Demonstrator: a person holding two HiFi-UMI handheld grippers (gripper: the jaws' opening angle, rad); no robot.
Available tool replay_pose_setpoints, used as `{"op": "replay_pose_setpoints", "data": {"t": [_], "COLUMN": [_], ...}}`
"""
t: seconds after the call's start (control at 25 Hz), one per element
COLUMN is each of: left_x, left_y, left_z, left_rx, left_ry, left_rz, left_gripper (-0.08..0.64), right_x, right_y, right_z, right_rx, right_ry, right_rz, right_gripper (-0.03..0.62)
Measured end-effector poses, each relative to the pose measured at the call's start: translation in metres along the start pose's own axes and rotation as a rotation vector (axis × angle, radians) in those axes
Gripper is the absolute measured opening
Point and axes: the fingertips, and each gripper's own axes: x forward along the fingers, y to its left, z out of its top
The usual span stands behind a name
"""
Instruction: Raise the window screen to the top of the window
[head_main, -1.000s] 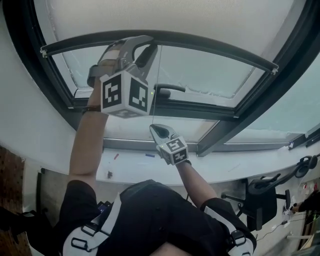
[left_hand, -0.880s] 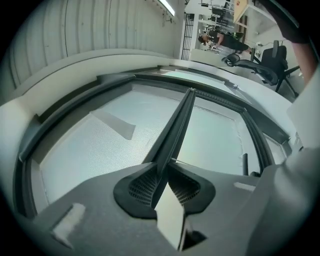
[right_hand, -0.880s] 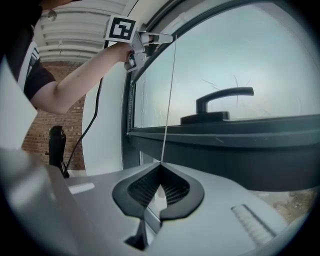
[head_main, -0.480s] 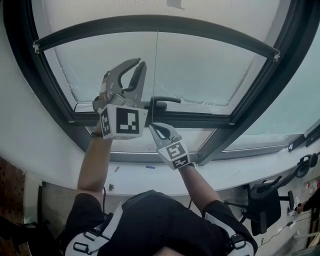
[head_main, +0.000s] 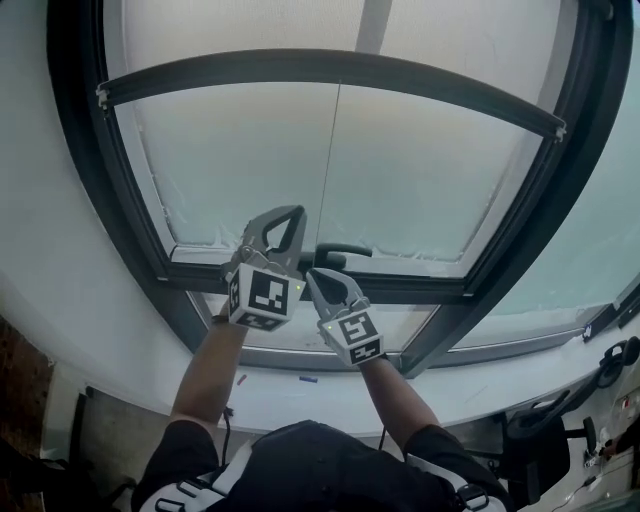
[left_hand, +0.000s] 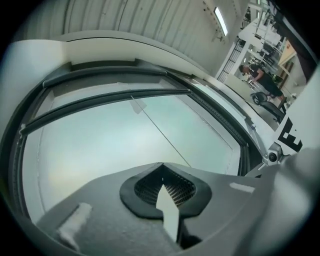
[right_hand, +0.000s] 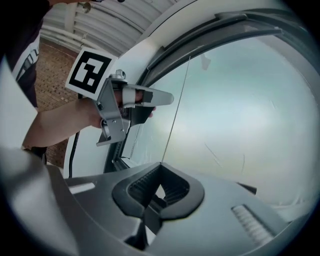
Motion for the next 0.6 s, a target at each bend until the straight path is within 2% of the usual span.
{"op": "replay_pose_setpoints", "data": {"t": [0.16, 0.4, 0.6], "left_x": [-0.009, -0.015, -0.013], "left_y": [0.013, 0.025, 0.027], "left_z": [-0.005, -0.009, -0.010], "left_rx": [-0.095, -0.233, -0.233], "left_ry": [0.014, 0.023, -0.019], "left_rz": [0.018, 0.004, -0.017], "left_gripper": [0.003, 0.003, 0.003], "right_x": [-0.002, -0.009, -0.012], "right_y": [-0.019, -0.051, -0.054], "right_z": [0.036, 0.089, 0.116], "right_rx": [-0.023, -0.070, -0.059], "right_ry": [-0.079, -0.168, -0.225], "right_rz": [-0.032, -0.085, -0.064], "right_gripper": [0.005, 0.005, 0.005]}}
